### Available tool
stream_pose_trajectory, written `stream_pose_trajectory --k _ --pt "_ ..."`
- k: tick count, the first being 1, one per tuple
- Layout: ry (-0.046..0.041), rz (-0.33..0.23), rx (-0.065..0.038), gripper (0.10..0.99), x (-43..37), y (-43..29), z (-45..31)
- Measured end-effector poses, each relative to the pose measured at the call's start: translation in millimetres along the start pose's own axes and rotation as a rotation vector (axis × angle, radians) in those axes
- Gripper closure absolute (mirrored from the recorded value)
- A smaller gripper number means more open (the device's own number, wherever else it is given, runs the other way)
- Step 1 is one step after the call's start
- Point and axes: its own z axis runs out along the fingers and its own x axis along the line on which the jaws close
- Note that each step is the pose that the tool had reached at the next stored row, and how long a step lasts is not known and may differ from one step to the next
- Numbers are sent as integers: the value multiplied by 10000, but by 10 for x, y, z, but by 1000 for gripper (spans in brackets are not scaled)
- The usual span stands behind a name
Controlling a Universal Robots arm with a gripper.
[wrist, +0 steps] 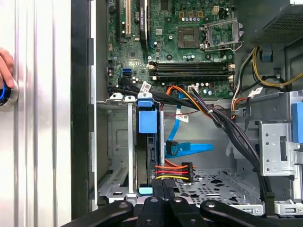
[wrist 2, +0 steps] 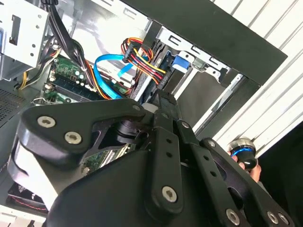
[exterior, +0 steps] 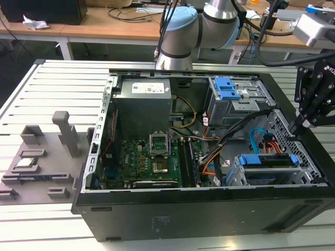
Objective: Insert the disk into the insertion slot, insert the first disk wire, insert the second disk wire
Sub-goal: 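Insert the first disk wire, then insert the second disk wire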
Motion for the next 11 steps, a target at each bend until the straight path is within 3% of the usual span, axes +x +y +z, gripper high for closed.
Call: stream_pose_trajectory --k 7,9,11 --pt "1 0 0 973 0 0 -3" --pt "0 0 0 725 0 0 -4" --pt "3 1 0 725 -10 20 8"
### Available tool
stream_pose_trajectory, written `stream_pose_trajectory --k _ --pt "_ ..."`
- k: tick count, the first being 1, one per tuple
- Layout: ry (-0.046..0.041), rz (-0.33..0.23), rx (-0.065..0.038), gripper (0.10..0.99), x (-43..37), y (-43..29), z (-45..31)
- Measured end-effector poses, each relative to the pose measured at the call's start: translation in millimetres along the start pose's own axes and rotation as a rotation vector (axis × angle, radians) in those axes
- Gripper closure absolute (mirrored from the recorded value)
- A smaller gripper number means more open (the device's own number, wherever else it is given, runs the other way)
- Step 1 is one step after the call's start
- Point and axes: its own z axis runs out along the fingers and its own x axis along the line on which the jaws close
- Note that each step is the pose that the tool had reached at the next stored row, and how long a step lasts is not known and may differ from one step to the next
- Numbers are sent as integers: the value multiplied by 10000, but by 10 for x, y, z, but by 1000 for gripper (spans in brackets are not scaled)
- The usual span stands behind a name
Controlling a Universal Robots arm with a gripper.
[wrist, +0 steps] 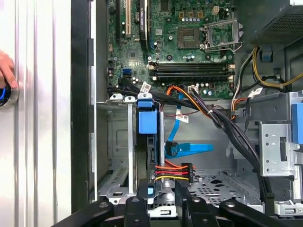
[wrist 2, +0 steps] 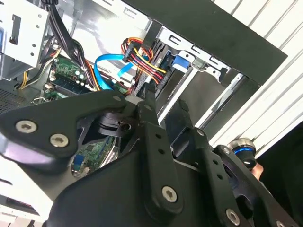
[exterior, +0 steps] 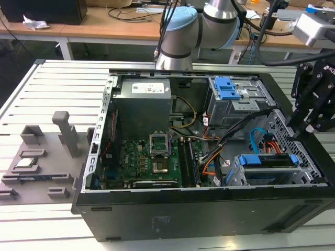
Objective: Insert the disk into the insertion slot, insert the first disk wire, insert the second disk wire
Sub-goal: 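Insert the second disk wire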
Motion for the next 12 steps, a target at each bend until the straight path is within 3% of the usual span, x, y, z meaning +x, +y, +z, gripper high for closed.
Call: stream_pose_trajectory --k 3,5,7,9,12 --pt "-4 -1 0 725 -38 68 52" --pt "-2 -1 0 725 -82 194 144" --pt "-2 -1 0 725 -85 267 190" --pt "-3 0 1 725 -85 311 229" --pt "18 0 1 725 -86 321 263"
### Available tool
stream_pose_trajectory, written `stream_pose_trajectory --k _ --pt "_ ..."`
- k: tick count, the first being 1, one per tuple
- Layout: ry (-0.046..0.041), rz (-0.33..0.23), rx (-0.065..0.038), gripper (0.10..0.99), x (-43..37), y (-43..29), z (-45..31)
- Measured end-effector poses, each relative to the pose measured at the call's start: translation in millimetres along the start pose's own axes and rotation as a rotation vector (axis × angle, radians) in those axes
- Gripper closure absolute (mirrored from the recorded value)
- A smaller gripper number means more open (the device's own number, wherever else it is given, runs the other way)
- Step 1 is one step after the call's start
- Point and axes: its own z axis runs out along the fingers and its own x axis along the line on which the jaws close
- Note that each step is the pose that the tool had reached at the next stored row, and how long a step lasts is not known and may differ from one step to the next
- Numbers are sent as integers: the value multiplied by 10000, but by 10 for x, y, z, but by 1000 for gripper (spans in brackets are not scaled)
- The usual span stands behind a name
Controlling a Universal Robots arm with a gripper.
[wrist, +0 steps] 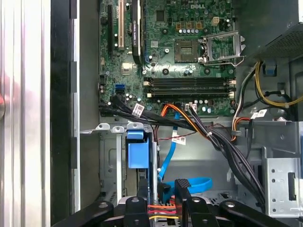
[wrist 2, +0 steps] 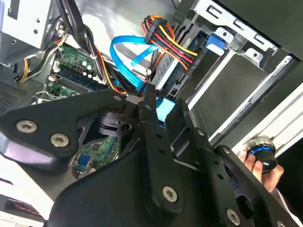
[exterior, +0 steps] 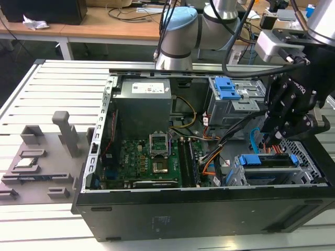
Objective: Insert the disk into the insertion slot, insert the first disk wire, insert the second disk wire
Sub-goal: 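Insert the second disk wire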
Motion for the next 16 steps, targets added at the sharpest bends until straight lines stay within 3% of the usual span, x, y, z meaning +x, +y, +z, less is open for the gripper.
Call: stream_pose_trajectory --k 3,6,10,13,16 --pt "10 1 1 725 1 1 1" --pt "20 2 0 922 0 1 1" --pt "36 2 1 925 19 0 3" --pt "58 4 1 925 79 -7 78" --pt "65 4 1 925 87 -44 175"
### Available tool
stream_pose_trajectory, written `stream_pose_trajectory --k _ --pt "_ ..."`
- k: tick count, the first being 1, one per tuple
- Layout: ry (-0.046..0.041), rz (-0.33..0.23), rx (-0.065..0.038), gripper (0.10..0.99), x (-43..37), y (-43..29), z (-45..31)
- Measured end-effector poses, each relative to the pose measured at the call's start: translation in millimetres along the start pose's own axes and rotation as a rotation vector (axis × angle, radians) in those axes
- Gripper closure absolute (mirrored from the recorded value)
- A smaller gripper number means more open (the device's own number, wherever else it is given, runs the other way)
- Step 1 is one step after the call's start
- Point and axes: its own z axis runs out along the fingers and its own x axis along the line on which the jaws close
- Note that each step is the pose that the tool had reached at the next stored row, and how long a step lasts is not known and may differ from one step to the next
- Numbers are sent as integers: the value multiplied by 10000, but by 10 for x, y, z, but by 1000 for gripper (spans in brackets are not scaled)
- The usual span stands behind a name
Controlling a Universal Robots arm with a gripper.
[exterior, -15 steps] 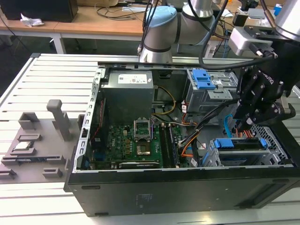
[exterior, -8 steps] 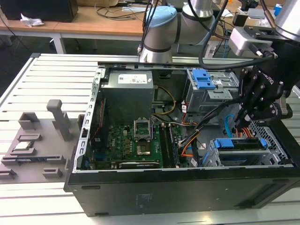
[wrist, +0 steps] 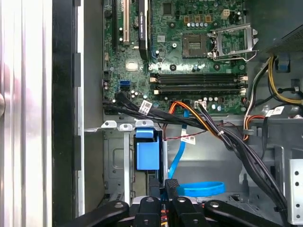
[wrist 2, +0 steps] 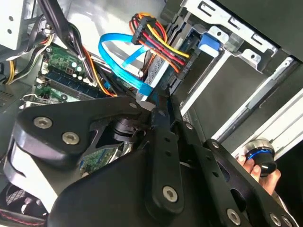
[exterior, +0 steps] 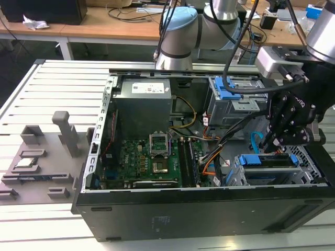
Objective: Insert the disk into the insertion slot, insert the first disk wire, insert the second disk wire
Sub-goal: 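Insert the second disk wire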
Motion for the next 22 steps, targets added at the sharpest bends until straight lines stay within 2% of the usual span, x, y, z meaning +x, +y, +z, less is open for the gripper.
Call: stream_pose_trajectory --k 3,12,20,22 --pt "0 0 0 925 8 -29 49" --pt "0 0 0 925 20 -96 91" --pt "-1 0 0 925 36 -100 114" --pt "2 0 -1 925 39 -101 139"
